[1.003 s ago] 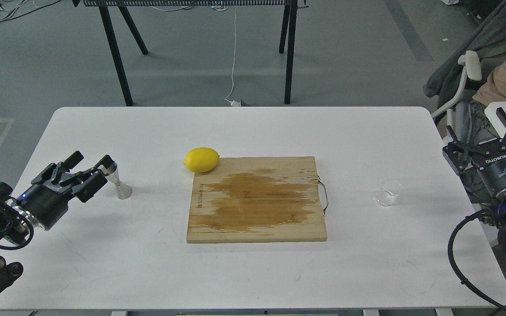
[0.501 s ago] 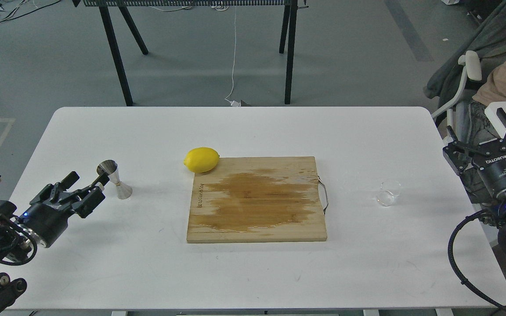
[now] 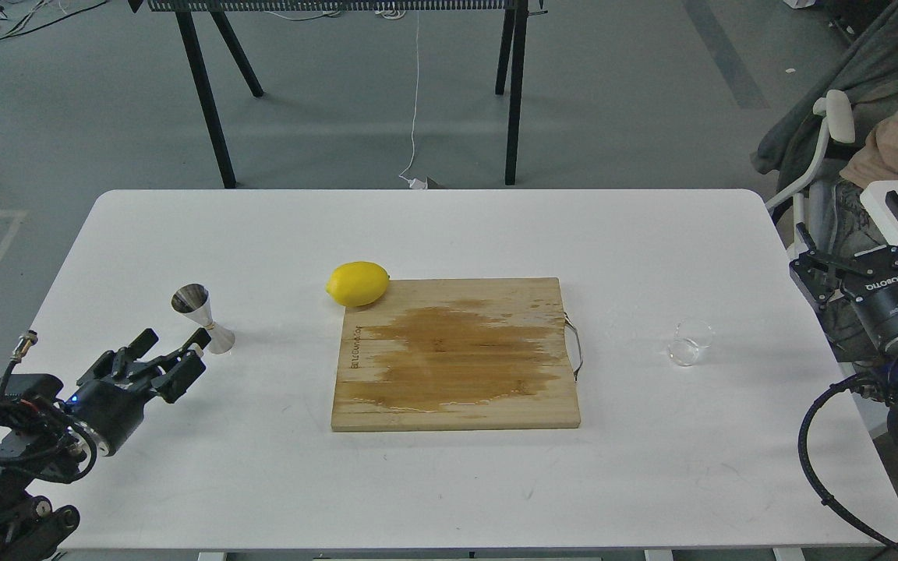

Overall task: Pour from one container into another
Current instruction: 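Close the left gripper around the silver jigger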

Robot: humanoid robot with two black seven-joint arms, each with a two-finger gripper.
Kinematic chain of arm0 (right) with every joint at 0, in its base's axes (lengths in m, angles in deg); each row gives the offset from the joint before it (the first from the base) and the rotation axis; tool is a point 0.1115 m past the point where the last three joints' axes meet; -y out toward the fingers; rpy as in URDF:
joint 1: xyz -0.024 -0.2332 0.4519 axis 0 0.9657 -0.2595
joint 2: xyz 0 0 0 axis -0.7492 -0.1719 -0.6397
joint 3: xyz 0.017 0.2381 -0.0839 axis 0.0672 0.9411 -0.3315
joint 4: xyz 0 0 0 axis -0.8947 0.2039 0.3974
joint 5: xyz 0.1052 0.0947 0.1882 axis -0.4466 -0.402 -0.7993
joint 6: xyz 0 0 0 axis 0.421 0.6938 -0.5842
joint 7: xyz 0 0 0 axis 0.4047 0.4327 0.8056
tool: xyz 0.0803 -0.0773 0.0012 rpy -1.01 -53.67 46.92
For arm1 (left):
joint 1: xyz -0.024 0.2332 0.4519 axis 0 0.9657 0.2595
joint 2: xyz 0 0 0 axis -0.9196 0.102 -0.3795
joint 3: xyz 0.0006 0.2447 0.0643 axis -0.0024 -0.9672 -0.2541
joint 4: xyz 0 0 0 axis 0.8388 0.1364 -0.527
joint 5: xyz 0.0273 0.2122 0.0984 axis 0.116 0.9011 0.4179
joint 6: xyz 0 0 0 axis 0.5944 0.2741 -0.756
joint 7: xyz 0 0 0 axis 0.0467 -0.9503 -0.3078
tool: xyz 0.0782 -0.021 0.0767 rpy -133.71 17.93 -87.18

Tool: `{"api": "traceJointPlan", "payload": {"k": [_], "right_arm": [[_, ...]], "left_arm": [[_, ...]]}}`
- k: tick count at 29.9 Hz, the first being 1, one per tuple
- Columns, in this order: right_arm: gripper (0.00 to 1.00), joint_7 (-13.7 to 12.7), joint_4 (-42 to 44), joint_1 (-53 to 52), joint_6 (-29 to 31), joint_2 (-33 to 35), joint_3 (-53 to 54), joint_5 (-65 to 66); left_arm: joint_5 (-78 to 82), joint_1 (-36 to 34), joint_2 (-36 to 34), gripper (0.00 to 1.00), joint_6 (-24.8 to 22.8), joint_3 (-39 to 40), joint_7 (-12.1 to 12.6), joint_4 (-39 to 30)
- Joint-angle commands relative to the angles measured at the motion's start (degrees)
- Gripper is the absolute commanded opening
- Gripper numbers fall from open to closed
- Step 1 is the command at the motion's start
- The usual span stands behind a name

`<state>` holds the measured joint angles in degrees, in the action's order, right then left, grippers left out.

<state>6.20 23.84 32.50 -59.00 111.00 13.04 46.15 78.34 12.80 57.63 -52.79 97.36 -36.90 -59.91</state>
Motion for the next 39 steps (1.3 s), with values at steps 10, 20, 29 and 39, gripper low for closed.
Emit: {"api": "traceJointPlan", "payload": {"k": [10, 20, 29, 39], "right_arm": [[0.99, 0.00, 0.00, 0.10, 0.00, 0.43, 0.13, -0.01], [0.99, 0.00, 0.00, 0.19, 0.00, 0.43, 0.31, -0.10], [0.99, 0.00, 0.00, 0.19, 0.00, 0.43, 0.31, -0.01], [0.99, 0.00, 0.00, 0.54, 0.00, 0.52, 0.48, -0.01]], "left_arm": [[0.63, -4.86, 5.21, 0.98, -0.01, -2.66, 0.00, 7.50], [0.46, -8.46, 8.55, 0.98, -0.10, -4.50, 0.00, 13.30], [0.63, -12.77, 11.89, 0.98, -0.18, -4.59, 0.00, 19.54], [-0.25, -15.77, 14.97, 0.89, -0.01, -9.51, 0.00, 27.46]]}}
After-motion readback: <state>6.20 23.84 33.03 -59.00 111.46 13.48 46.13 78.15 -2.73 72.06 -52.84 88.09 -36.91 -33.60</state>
